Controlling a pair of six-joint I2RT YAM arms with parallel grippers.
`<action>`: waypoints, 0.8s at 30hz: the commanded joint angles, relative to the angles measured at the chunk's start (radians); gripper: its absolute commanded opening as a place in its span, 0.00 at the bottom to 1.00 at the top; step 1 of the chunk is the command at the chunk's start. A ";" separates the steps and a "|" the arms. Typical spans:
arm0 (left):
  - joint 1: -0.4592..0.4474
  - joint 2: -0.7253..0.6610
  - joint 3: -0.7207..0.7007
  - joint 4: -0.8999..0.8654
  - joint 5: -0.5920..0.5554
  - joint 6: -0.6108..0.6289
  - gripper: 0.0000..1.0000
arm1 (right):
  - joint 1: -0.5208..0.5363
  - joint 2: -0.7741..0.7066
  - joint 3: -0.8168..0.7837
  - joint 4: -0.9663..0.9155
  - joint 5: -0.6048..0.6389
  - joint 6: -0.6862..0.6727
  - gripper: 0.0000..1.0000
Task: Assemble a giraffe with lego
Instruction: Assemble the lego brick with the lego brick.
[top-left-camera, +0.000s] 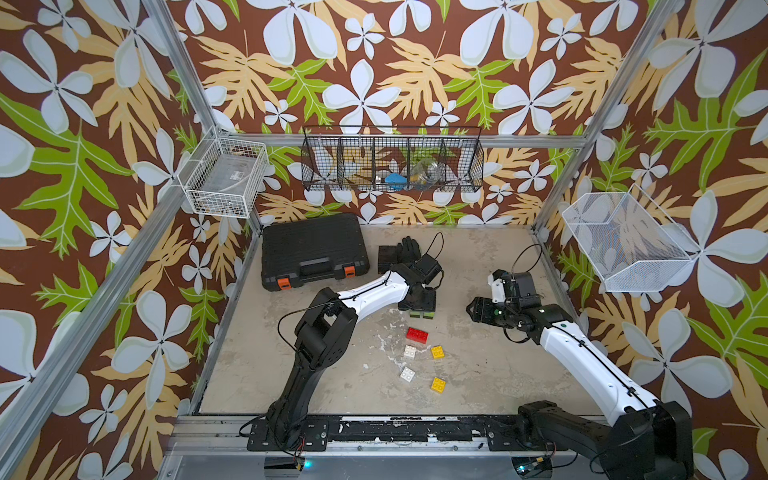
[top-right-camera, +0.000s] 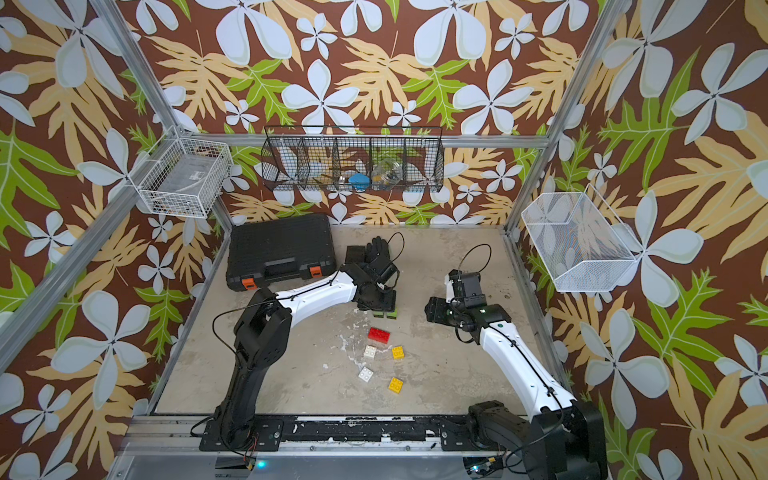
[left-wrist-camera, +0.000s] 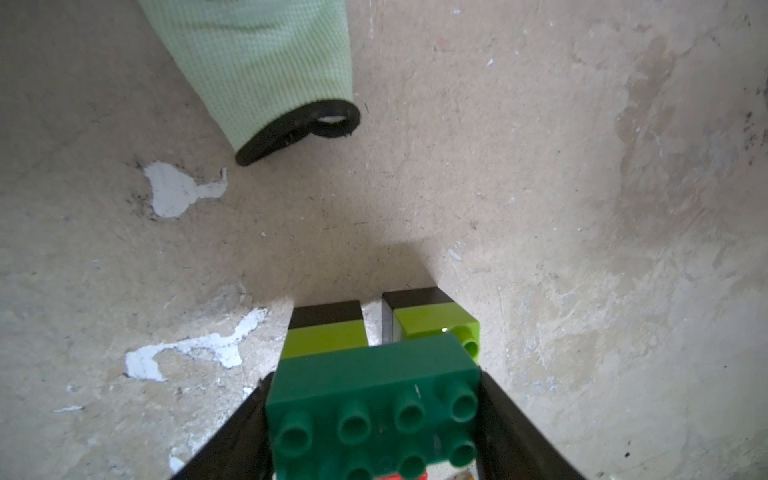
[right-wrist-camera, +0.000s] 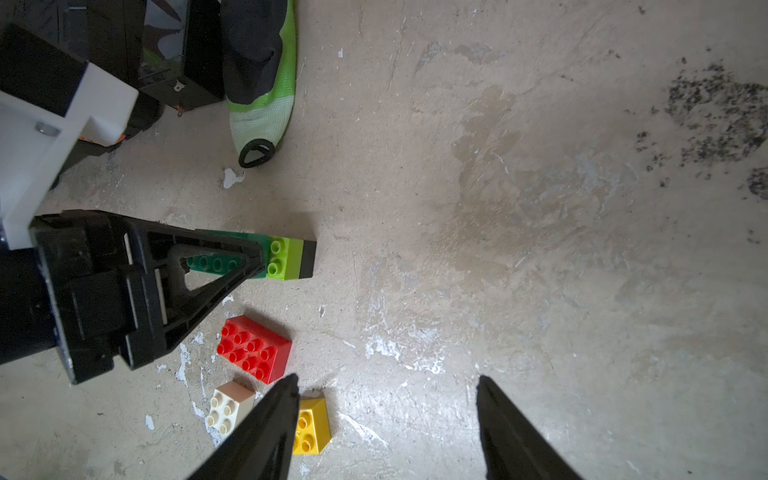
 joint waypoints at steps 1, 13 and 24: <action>0.003 0.030 0.003 -0.121 -0.019 0.044 0.48 | -0.001 0.004 0.003 0.024 -0.016 -0.012 0.70; 0.003 0.097 0.082 -0.193 -0.063 0.092 0.48 | -0.013 0.002 0.007 0.030 -0.027 -0.012 0.70; -0.001 0.107 0.027 -0.206 -0.095 0.109 0.48 | -0.017 -0.011 0.034 0.018 -0.026 -0.020 0.70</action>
